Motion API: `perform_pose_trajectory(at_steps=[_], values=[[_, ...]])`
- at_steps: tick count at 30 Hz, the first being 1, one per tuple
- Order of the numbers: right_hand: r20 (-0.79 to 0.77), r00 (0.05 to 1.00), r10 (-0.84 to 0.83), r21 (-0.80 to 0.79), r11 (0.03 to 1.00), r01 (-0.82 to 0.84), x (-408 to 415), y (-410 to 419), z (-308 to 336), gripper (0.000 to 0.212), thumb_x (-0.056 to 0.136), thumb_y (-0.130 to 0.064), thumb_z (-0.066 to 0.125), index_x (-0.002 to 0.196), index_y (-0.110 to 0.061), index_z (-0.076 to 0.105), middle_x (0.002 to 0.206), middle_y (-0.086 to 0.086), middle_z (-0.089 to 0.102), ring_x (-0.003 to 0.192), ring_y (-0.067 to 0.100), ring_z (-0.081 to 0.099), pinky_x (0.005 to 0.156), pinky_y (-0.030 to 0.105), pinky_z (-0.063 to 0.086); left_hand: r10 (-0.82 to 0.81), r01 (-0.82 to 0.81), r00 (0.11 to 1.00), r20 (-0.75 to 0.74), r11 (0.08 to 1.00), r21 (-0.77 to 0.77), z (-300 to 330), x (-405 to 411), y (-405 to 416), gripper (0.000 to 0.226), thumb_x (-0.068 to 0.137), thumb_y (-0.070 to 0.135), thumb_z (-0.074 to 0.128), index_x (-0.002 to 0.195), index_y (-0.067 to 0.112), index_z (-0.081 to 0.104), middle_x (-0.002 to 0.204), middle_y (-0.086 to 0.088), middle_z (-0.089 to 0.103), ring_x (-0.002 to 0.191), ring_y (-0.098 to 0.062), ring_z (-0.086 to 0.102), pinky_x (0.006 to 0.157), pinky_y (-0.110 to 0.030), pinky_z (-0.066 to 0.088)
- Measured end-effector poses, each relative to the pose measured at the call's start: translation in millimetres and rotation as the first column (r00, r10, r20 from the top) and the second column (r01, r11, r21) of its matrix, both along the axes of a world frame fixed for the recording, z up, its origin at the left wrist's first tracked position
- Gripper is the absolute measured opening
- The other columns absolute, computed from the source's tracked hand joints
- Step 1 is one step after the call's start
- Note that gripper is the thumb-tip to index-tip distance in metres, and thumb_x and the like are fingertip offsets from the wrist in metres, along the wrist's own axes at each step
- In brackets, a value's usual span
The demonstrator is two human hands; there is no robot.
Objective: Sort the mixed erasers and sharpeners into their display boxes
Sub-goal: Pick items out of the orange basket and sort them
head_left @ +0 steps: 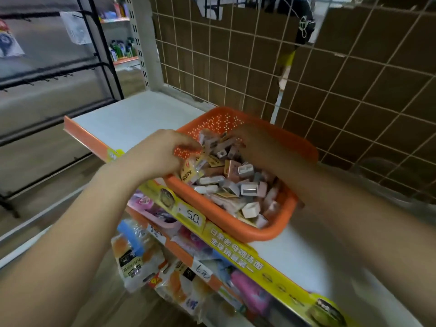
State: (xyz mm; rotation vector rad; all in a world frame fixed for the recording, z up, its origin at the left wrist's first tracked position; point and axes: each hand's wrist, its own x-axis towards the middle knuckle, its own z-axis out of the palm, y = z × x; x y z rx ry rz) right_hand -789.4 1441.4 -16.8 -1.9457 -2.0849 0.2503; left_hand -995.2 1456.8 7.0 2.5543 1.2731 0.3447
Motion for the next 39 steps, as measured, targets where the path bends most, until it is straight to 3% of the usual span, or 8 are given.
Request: perform_pose_trajectory(at_steps=[6,9,16,20,28,30,35,39], values=[[-0.174,0.972,-0.157,-0.095,0.985,0.142,0.7,33.9,-9.9,0.045,0.087,-0.004,0.056,0.13,-0.012,0.046,0.129,0.011,0.05,0.107,0.018,0.05,0.084,0.026,0.041,-0.132,0.108,0.981,-0.141,0.981,-0.162,-13.1,6.9,15.0,0.055,0.076,0.011,0.071,0.127,0.026,0.055,0.133,0.004,0.052,0.12,-0.015,0.046,0.097,-0.026,0.038],[-0.121,0.978,-0.172,-0.149,0.977,0.153,-1.3,39.2,-13.4,0.05,0.088,-0.008,0.055,0.136,-0.011,0.04,0.136,0.014,0.044,0.119,0.026,0.046,0.093,0.032,0.04,-0.155,0.134,0.979,-0.132,0.979,-0.153,-14.9,7.7,17.0,0.054,0.077,0.008,0.07,0.127,0.023,0.055,0.133,0.003,0.051,0.118,-0.016,0.046,0.091,-0.022,0.037],[-0.027,0.996,-0.08,-0.263,0.962,0.07,-3.8,39.0,-12.2,0.039,0.084,-0.003,0.055,0.121,-0.015,0.054,0.109,0.008,0.055,0.087,0.016,0.052,0.064,0.022,0.042,-0.182,0.162,0.931,-0.315,0.983,-0.091,-14.9,15.5,17.2,0.038,0.082,0.002,0.057,0.114,0.021,0.064,0.118,-0.002,0.05,0.106,-0.021,0.05,0.075,-0.024,0.037],[0.049,0.996,-0.081,-0.198,0.976,0.089,-10.5,38.1,-17.0,0.04,0.081,-0.008,0.06,0.12,-0.017,0.054,0.114,0.007,0.05,0.09,0.016,0.049,0.069,0.025,0.043,-0.155,0.153,0.936,-0.315,0.988,-0.033,-14.5,16.1,18.4,0.031,0.077,0.005,0.063,0.104,0.018,0.068,0.107,-0.005,0.053,0.1,-0.024,0.053,0.073,-0.029,0.041],[-0.325,0.918,-0.229,-0.194,0.966,0.172,-3.6,23.7,-6.7,0.031,0.077,-0.016,0.072,0.106,-0.015,0.059,0.097,-0.001,0.057,0.091,0.018,0.057,0.059,0.02,0.039,-0.139,0.138,0.98,0.142,0.99,0.021,-20.1,-2.7,14.2,0.025,0.072,0.013,0.074,0.097,0.014,0.071,0.117,-0.005,0.053,0.113,-0.023,0.043,0.087,-0.021,0.029],[-0.361,0.908,-0.213,-0.172,0.972,0.16,-3.0,17.1,-1.6,0.032,0.078,-0.016,0.071,0.108,-0.012,0.06,0.1,0.0,0.06,0.091,0.017,0.057,0.063,0.021,0.041,-0.093,0.11,0.952,0.291,0.993,-0.044,-20.9,-5.7,10.4,0.019,0.076,0.013,0.072,0.093,0.019,0.067,0.104,0.003,0.06,0.099,-0.014,0.052,0.075,-0.015,0.034],[-0.547,0.813,-0.197,-0.14,0.98,0.144,-4.9,-15.1,13.7,0.021,0.082,-0.017,0.067,0.101,-0.011,0.064,0.09,0.005,0.067,0.072,0.016,0.061,0.063,0.03,0.051,0.107,0.089,0.774,0.624,0.957,-0.275,-13.7,-7.3,-6.4,0.015,0.084,0.007,0.063,0.094,0.015,0.055,0.081,0.011,0.063,0.065,0.007,0.061,0.055,-0.003,0.041],[-0.731,0.654,-0.194,-0.103,0.979,0.175,-2.3,-50.6,19.3,0.008,0.081,-0.02,0.067,0.089,-0.017,0.068,0.07,0.014,0.066,0.054,0.019,0.053,0.05,0.024,0.042,0.261,0.215,0.548,0.794,0.874,-0.436,-11.8,-1.5,-23.8,0.018,0.083,0.002,0.06,0.094,0.017,0.06,0.08,0.003,0.072,0.07,-0.008,0.069,0.05,-0.017,0.051]])
